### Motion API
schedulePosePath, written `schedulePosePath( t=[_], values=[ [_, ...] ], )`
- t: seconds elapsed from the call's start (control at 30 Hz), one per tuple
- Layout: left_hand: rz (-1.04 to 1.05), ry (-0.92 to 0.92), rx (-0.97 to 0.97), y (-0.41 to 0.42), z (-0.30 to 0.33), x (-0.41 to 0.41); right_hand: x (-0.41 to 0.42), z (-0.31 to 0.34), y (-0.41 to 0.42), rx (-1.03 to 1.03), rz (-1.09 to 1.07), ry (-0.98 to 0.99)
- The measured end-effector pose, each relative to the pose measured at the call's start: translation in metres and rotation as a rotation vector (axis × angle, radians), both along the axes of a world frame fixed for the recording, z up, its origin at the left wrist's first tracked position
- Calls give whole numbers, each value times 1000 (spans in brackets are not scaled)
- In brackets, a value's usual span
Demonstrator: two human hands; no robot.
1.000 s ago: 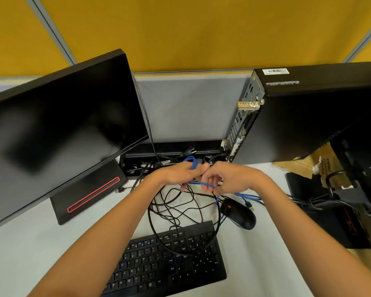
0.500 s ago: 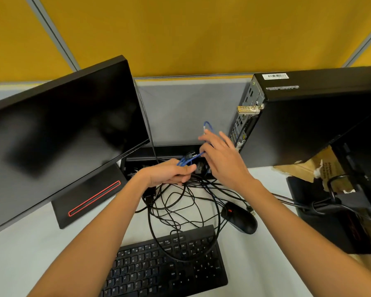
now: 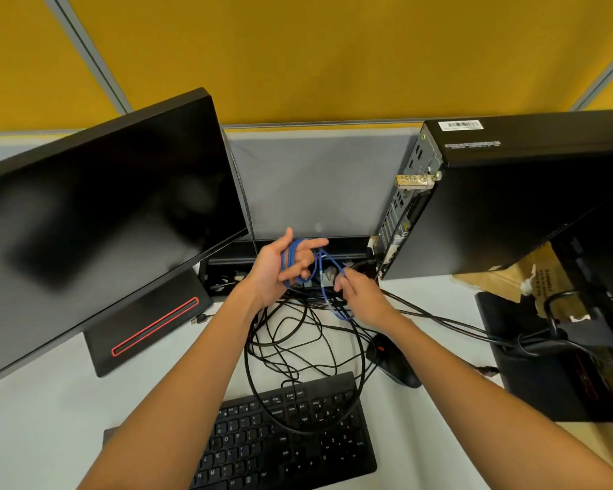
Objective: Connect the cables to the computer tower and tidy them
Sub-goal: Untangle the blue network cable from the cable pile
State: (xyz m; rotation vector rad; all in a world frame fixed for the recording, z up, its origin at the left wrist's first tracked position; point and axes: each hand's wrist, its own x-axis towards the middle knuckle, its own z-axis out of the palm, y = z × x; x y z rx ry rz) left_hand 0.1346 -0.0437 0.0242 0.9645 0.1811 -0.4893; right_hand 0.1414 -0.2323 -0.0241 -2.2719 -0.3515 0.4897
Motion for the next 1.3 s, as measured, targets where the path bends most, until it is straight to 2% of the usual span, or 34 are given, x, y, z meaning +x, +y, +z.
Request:
schedulePosePath(
  t=[0.07, 0.13, 0.2, 0.27, 0.33, 0.4, 0.43, 0.5, 0.6, 0.73, 0.8, 0.93, 1.07, 1.2, 1.3],
  values=[
    [80, 29, -91, -1, -2, 1, -10, -1, 6, -6, 42, 60],
    [103, 25, -62, -4, -4, 2, -19, 2, 14, -121, 110, 56],
    [115, -8, 37, -7, -6, 5, -28, 6, 20, -329, 152, -82],
    [167, -17, 90, -8, -5, 9, -34, 13, 20, -379, 64, -246],
    [240, 24, 80, -5, -1, 12, -33, 19, 10, -126, -120, -223],
    [295, 38, 101, 2, 1, 15, -27, 25, -8, 243, -265, -51],
    [319, 41, 110, 7, 2, 16, -28, 30, -18, 346, -286, 14],
    [349, 57, 87, 15, 6, 21, -35, 37, -33, 410, -272, 45],
    [227, 38, 149, 12, 12, 20, -46, 45, -38, 287, -190, -84],
    [-217, -30, 259, 2, 19, 8, -29, 61, -26, 327, -343, -258],
    [-374, -62, 251, 3, 18, 1, -14, 63, -20, 194, -323, -311],
    [-302, -117, 117, 6, 17, -6, 4, 45, 0, -193, -91, -179],
    [-125, -145, 233, 1, 14, -4, 1, 36, 23, -379, 90, 25],
    [-65, -194, 388, -11, 16, -3, -13, 28, 34, -383, 250, 93],
    [-121, -211, 621, -17, 16, 1, -17, 35, 31, -284, 310, 159]
  ],
)
